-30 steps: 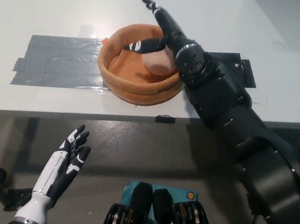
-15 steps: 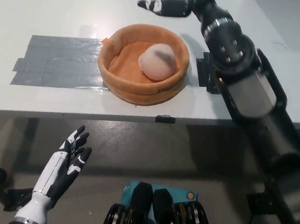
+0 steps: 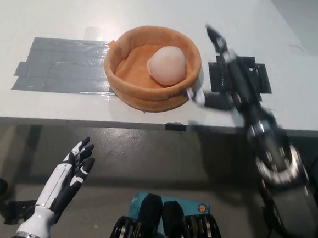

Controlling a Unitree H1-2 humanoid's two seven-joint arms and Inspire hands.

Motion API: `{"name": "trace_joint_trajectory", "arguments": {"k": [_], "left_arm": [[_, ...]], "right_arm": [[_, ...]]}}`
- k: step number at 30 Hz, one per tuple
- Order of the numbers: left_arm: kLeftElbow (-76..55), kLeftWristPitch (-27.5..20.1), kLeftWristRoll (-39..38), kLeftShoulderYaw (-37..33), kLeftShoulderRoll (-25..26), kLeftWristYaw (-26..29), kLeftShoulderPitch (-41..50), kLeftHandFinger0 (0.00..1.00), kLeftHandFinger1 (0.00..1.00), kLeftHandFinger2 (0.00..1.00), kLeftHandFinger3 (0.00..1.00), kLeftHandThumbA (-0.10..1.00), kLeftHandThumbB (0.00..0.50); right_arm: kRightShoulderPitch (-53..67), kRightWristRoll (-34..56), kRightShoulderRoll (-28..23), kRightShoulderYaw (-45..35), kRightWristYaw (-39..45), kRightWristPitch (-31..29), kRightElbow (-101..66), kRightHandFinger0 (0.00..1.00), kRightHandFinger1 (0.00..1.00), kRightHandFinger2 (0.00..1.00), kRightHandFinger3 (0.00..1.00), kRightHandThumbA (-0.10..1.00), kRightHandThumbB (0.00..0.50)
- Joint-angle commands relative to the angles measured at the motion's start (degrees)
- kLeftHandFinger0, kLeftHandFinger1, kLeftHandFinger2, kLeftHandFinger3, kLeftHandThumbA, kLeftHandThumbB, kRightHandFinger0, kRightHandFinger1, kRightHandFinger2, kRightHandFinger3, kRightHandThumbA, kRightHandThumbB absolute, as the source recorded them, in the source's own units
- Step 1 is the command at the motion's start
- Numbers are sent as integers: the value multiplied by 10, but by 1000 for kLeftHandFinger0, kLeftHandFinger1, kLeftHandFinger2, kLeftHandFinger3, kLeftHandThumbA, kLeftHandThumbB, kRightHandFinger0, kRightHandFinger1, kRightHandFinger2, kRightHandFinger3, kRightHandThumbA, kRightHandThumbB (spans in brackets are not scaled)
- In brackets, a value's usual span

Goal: A person hands a emotional support dumpling to the robot which it grabs with its right hand and places in the soft place kept infront of it in the centre of the desk

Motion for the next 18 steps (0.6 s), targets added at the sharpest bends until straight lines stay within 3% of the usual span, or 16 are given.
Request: {"name": "trace_joint_trajectory", "arguments": {"k": [1, 6, 10, 11, 12, 13, 18], "left_arm": [[-2, -29, 4, 6, -3, 12, 7, 1000, 1000, 1000, 1000, 884, 94], [4, -29, 1, 8, -1, 11, 5, 1000, 1000, 1000, 1000, 884, 84], [6, -31, -1, 9, 0, 9, 10, 1000, 1000, 1000, 1000, 866, 69], [4, -32, -1, 7, 0, 8, 12, 1000, 1000, 1000, 1000, 858, 80], [4, -32, -2, 6, -1, 7, 14, 1000, 1000, 1000, 1000, 855, 81], [4, -33, -2, 5, -1, 6, 15, 1000, 1000, 1000, 1000, 852, 82], [-2, -31, -5, 9, 1, 6, 18, 1000, 1000, 1000, 1000, 837, 75]], "right_arm": [[212, 36, -46, -56, 2, -70, -425, 1000, 1000, 1000, 1000, 943, 383], [253, 21, -25, -62, -23, -122, -357, 1000, 1000, 1000, 1000, 955, 362], [281, 22, -10, -69, -28, -137, -271, 1000, 1000, 1000, 1000, 822, 325], [286, 23, -7, -70, -28, -147, -233, 1000, 1000, 1000, 1000, 632, 224], [290, 33, -3, -73, -24, -159, -187, 1000, 1000, 1000, 1000, 771, 259], [292, 46, 1, -77, -18, -172, -144, 1000, 1000, 1000, 1000, 814, 252], [275, 11, 8, -79, -28, -197, -31, 1000, 1000, 1000, 1000, 872, 266]]}}
